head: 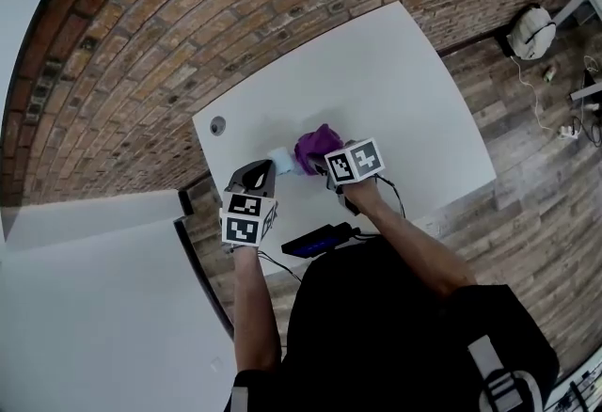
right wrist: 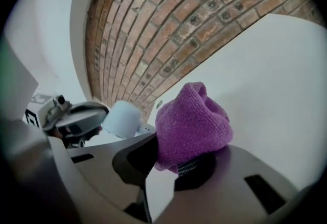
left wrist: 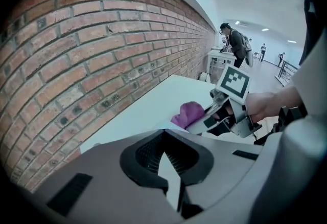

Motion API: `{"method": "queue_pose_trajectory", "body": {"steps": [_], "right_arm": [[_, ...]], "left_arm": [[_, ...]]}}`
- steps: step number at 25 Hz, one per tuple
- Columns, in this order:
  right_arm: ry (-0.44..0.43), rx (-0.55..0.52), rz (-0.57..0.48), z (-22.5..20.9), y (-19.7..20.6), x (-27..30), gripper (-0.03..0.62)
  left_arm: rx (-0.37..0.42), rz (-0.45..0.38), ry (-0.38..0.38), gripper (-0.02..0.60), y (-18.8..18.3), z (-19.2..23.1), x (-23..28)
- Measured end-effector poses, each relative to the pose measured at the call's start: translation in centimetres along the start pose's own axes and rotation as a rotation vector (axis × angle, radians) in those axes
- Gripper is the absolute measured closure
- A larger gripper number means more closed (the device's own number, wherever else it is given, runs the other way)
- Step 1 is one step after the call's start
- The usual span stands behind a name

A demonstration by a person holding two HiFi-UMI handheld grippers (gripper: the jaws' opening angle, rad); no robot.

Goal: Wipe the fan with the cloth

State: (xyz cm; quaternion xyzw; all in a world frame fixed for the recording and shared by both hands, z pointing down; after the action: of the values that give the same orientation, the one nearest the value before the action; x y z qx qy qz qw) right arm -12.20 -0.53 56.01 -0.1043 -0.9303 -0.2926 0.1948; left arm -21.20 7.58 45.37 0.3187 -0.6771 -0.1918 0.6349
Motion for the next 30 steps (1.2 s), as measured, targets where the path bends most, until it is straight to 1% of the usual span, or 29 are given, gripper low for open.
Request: {"method": "queue_pose_trajectory", "body": {"steps": [1, 2, 3, 4, 6, 8, 10, 12, 14, 16, 17, 18, 20, 21, 22, 24, 25, 27, 28, 30], "right_arm": [[-0.006, 0.021, -0.037, 0.1, -0.6, -0.6, 0.525], [-0.03, 0.037, -0.084, 0.6, -1.5, -1.2, 0.525], [-0.069, 0.048, -0.123, 1.4, -2.3, -1.5, 0.525], [-0.11, 0.061, -0.142, 2.2, -2.8, -1.5, 0.525], [-0.168, 0.096, -0.119, 3.2, -2.3, -0.7, 0.525], [-0.171, 0.123, -0.085, 3.0, -0.8, 0.4, 0.525], [-0.143, 0.131, -0.069, 2.0, 0.6, 1.1, 0.525], [-0.084, 0.102, -0.031, 0.7, 1.7, 1.8, 0.525], [-0.013, 0.052, 0.062, -0.7, 3.2, 2.9, 0.525], [0.04, 0.026, 0.164, -2.2, 4.4, 3.7, 0.525], [0.066, 0.017, 0.192, -2.9, 4.5, 3.6, 0.525], [0.097, 0.006, 0.199, -3.4, 4.0, 3.1, 0.525], [0.149, -0.021, 0.15, -3.9, 2.1, 1.8, 0.525], [0.145, -0.021, 0.099, -3.8, 0.7, 1.2, 0.525], [0.113, -0.008, 0.042, -3.3, -0.7, 0.7, 0.525], [0.002, 0.029, -0.047, -1.5, -3.0, 0.4, 0.525], [-0.051, 0.041, -0.062, -0.6, -3.6, 0.6, 0.525], [-0.118, 0.054, -0.038, 0.8, -3.6, 1.6, 0.525], [-0.122, 0.056, -0.012, 1.0, -3.0, 2.3, 0.525], [-0.07, 0.056, 0.03, 0.2, -1.5, 3.6, 0.525]], "left_arm": [[0.0, -0.002, 0.0, 0.58, 0.0, 0.0, 0.0], [-0.001, -0.005, -0.001, 0.58, -0.1, 0.0, 0.1], [-0.002, -0.008, -0.003, 0.58, -0.1, 0.1, 0.1], [-0.004, -0.01, -0.005, 0.58, -0.1, 0.1, 0.0], [-0.006, -0.011, -0.007, 0.58, -0.1, 0.0, 0.0], [-0.005, -0.009, -0.008, 0.58, 0.0, -0.1, 0.0], [-0.004, -0.008, -0.008, 0.58, -0.1, -0.2, 0.0], [-0.009, -0.011, -0.008, 0.58, -0.2, -0.1, 0.1], [-0.019, -0.016, -0.009, 0.58, -0.1, -0.1, 0.0], [-0.027, -0.021, -0.009, 0.58, 0.0, -0.2, 0.0], [-0.029, -0.022, -0.008, 0.58, 0.0, -0.2, 0.0], [-0.029, -0.023, -0.007, 0.58, -0.1, -0.3, 0.1], [-0.028, -0.024, -0.005, 0.58, -0.1, -0.3, 0.1], [-0.029, -0.025, -0.004, 0.58, 0.0, -0.3, 0.1], [-0.03, -0.027, -0.004, 0.58, 0.0, -0.3, 0.1], [-0.033, -0.032, -0.004, 0.58, 0.0, -0.2, 0.1], [-0.034, -0.035, -0.006, 0.58, 0.0, -0.2, 0.2], [-0.032, -0.042, -0.01, 0.58, 0.1, 0.0, 0.2], [-0.03, -0.045, -0.012, 0.58, 0.1, 0.0, 0.3], [-0.028, -0.046, -0.013, 0.58, 0.2, 0.0, 0.3]]}}
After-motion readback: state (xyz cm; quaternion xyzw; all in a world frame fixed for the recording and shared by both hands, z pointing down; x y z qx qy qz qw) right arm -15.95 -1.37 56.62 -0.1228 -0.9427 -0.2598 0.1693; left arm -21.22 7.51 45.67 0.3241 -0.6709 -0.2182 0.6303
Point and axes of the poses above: the fingertips, and each gripper's own axes: x forward along the fingers, z to its left, y out of its underside, the point moved 5 cm from there along -x, backward along the fingers, and after that the axes turned 3 degrees about -z, right-handed, at the moved point
